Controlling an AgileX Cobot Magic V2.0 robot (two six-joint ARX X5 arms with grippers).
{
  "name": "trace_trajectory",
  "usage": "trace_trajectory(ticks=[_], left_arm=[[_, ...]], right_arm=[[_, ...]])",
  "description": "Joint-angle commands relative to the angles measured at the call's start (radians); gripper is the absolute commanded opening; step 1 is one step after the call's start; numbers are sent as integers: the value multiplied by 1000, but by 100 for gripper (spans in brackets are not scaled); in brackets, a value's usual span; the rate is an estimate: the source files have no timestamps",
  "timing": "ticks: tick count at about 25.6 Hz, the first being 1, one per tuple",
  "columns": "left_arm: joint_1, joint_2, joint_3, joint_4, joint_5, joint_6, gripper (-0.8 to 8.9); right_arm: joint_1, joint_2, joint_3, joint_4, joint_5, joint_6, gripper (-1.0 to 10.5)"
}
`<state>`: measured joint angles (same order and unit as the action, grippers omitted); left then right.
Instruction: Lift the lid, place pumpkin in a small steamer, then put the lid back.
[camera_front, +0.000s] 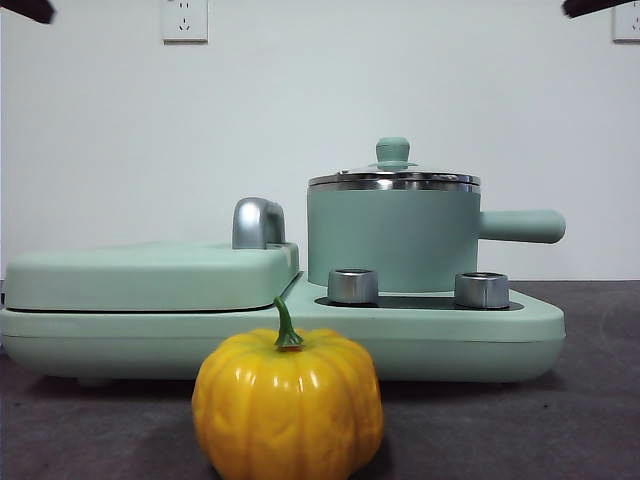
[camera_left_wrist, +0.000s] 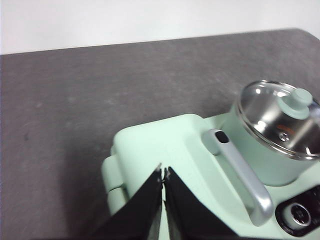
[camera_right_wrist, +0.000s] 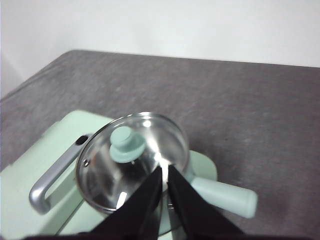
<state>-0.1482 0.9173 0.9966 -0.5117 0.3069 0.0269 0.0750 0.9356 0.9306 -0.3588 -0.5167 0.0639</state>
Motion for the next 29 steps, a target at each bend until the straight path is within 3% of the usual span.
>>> trace_trajectory(ticks=[1, 9, 17, 21, 29], left_arm=[[-32, 45, 43, 11, 5, 42, 9], [-158, 168, 99, 11, 4, 116, 9], [-249, 240, 111, -39, 3, 240, 11], [-281, 246, 111, -66, -2, 355, 33], [-319, 246, 111, -75, -53, 478, 103]], right_arm=[[31, 37, 33, -2, -4, -55, 15], [144, 83, 37, -35, 39, -137, 15], [248, 83, 37, -134, 191, -290, 15], [292, 83, 37, -168, 252, -357, 15], [324, 83, 37, -169, 262, -372, 16]])
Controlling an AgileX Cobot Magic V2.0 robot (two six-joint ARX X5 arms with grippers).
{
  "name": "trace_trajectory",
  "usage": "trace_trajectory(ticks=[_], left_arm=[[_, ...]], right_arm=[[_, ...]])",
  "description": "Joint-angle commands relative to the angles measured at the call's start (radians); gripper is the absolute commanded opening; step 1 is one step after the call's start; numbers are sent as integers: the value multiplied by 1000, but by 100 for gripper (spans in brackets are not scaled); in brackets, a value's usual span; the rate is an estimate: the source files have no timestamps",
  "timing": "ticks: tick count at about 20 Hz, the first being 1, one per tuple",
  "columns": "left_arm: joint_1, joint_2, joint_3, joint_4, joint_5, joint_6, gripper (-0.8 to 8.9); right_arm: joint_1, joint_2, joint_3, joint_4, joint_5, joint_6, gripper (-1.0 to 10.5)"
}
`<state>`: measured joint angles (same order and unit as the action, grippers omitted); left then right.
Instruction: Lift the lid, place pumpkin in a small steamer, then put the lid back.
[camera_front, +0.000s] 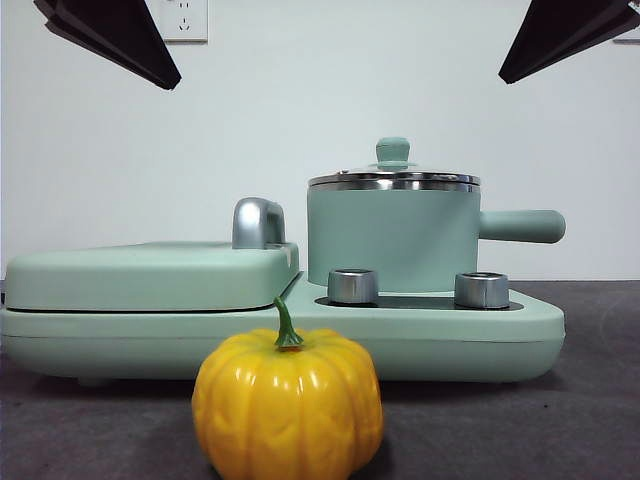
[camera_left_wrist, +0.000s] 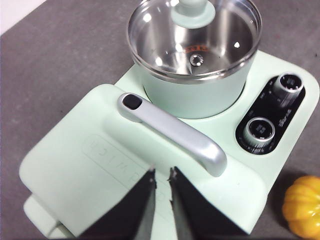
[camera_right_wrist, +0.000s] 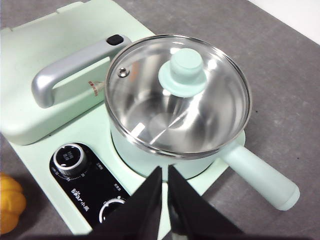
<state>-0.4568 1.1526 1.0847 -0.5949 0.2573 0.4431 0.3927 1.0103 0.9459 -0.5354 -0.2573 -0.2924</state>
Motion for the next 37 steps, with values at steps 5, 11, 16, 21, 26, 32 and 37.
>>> trace_trajectory(ticks=[5, 11, 16, 21, 26, 32, 37], left_arm=[[-15, 11, 23, 9, -3, 64, 200], [-15, 11, 23, 21, -2, 32, 254], [-15, 11, 23, 91, 7, -42, 253], [-35, 23, 23, 189, 8, -45, 250], [-70, 62, 23, 299, 10, -45, 250], [-90, 153, 23, 406, 10, -217, 252], [-111, 230, 23, 514, 10, -254, 252]], right_arm=[[7, 8, 21, 10, 0, -15, 157], [7, 8, 21, 11, 0, -14, 272], [7, 8, 21, 11, 0, -10, 272], [7, 8, 21, 18, 0, -2, 272], [7, 8, 21, 18, 0, -1, 271], [7, 8, 21, 40, -2, 51, 271], [7, 8, 21, 50, -4, 52, 271]])
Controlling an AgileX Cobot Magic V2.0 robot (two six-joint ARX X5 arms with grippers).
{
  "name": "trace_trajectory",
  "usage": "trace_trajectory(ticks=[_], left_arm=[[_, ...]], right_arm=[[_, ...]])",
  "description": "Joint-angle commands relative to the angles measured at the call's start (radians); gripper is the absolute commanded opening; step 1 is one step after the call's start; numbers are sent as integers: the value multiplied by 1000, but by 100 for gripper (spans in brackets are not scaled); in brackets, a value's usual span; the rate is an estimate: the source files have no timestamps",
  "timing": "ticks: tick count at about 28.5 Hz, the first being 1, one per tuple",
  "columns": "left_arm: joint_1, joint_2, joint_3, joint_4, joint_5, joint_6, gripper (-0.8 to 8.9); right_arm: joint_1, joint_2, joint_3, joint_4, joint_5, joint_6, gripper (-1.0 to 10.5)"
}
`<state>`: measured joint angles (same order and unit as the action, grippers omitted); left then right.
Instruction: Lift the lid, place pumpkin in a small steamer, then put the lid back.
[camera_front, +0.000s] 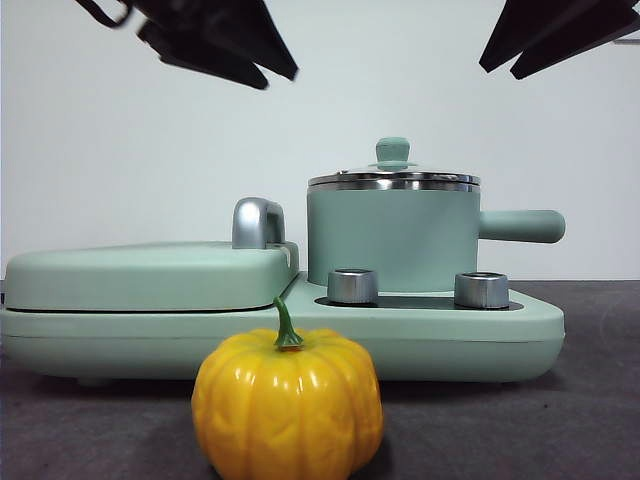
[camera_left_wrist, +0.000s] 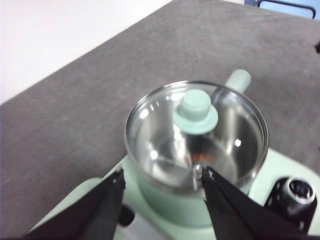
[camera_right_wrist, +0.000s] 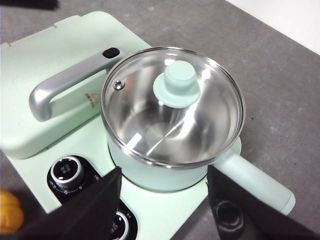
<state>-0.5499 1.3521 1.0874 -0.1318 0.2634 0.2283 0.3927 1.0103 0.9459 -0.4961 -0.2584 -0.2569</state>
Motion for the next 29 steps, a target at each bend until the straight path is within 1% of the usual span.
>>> trace_trajectory(ticks=[1, 5, 9, 14, 17, 29], left_arm=[[-23, 43, 20, 71, 3, -40, 252], [-48, 96, 21, 155, 3, -40, 252], [-74, 142, 21, 225, 3, -40, 251], [-95, 188, 25, 295, 3, -44, 251], [-101, 221, 48, 298, 3, -63, 251], [-113, 343, 166, 308, 3, -66, 251]], right_arm=[[7, 8, 21, 12, -3, 18, 271], [7, 8, 21, 19, -2, 27, 271], [7, 8, 21, 34, -3, 58, 271], [7, 8, 21, 39, -3, 67, 271], [7, 8, 21, 39, -3, 67, 271], [7, 8, 21, 39, -2, 67, 271]])
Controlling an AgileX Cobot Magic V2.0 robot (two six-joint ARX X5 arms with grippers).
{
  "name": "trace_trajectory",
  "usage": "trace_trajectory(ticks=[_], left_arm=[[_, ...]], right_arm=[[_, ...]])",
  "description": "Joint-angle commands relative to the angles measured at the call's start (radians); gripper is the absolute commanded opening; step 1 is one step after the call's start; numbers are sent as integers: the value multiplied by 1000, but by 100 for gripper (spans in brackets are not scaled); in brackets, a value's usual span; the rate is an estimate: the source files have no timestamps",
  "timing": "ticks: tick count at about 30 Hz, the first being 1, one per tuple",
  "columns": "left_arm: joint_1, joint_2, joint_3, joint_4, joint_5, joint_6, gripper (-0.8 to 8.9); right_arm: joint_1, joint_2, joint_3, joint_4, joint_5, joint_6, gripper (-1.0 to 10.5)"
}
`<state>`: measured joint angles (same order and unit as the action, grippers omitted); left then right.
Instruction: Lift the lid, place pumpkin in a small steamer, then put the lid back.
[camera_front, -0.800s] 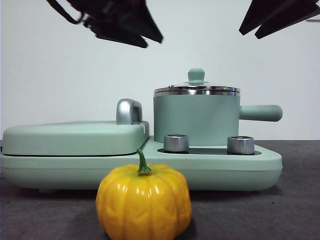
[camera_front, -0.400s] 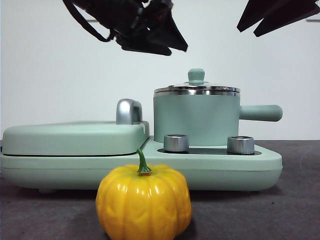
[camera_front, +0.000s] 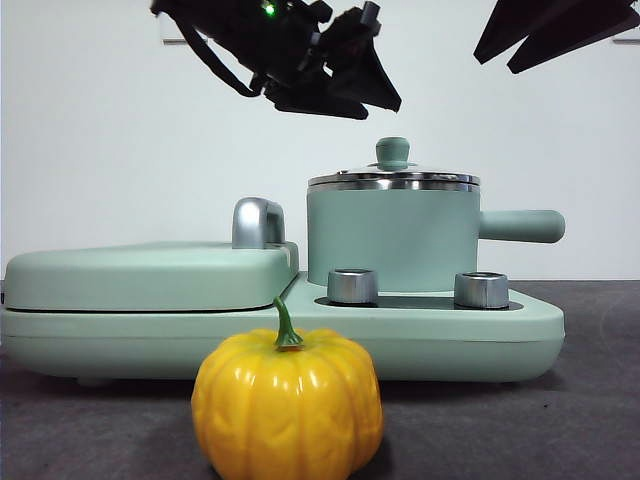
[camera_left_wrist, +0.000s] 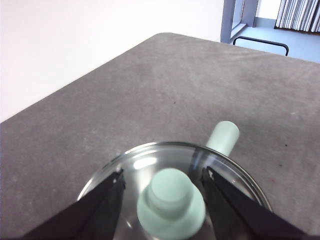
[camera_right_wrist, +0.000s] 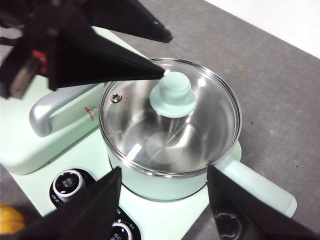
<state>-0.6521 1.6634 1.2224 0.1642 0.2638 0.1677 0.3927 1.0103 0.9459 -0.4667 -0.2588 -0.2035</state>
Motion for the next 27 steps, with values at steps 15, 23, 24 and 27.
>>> trace_trajectory(ticks=[15, 23, 24, 27], left_arm=[[-16, 126, 48, 89, 3, -38, 251], [-21, 144, 48, 91, 3, -51, 249], [-21, 144, 48, 90, 3, -51, 247], [-21, 144, 48, 90, 3, -53, 233]], right_arm=[[7, 8, 21, 11, -2, 13, 271], [7, 8, 21, 10, -1, 13, 271], [7, 8, 21, 11, -1, 13, 271], [7, 8, 21, 10, -1, 13, 271]])
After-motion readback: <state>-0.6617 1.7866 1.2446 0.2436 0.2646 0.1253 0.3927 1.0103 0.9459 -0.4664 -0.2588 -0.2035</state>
